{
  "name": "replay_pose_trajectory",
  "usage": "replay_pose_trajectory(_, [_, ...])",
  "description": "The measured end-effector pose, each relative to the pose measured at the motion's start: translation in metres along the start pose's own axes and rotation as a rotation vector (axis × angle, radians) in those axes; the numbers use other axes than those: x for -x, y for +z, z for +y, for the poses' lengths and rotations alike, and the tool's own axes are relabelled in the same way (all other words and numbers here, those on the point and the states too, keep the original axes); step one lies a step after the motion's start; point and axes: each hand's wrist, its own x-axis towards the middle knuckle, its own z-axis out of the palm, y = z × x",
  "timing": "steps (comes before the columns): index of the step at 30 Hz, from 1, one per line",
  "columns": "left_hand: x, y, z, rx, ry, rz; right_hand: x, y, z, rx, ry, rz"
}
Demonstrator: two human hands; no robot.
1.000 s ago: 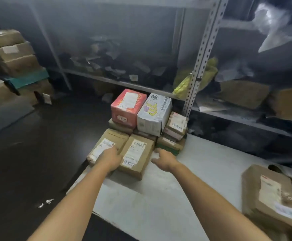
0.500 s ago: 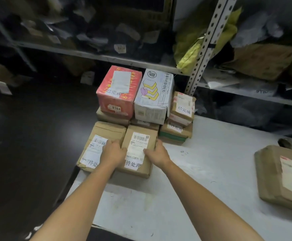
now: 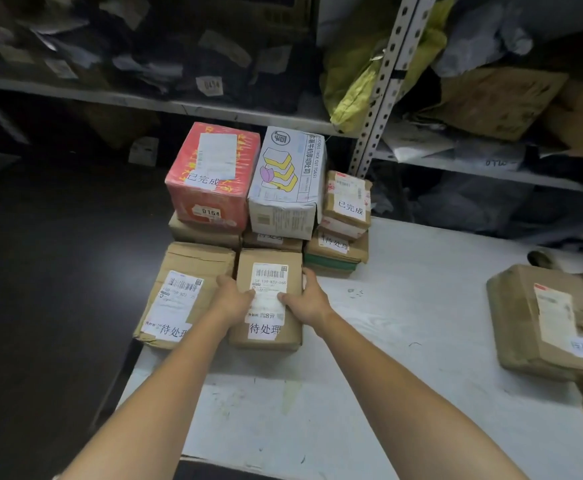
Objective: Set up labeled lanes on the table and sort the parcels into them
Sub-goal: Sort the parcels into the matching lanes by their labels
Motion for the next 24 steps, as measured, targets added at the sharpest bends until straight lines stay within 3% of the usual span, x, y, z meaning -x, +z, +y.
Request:
replay_pose_trajectory(11, [0.035,0.018,0.009,0.064,0.107,-0.171,0.046,-0.042,0.018,-0.107,0.042,0.086])
replay_pose_trajectory(24, [0.173,0.122,0.180,0.023,0.342,-0.443,0.161,-0.266,0.051,-0.240,-0.037,0.432])
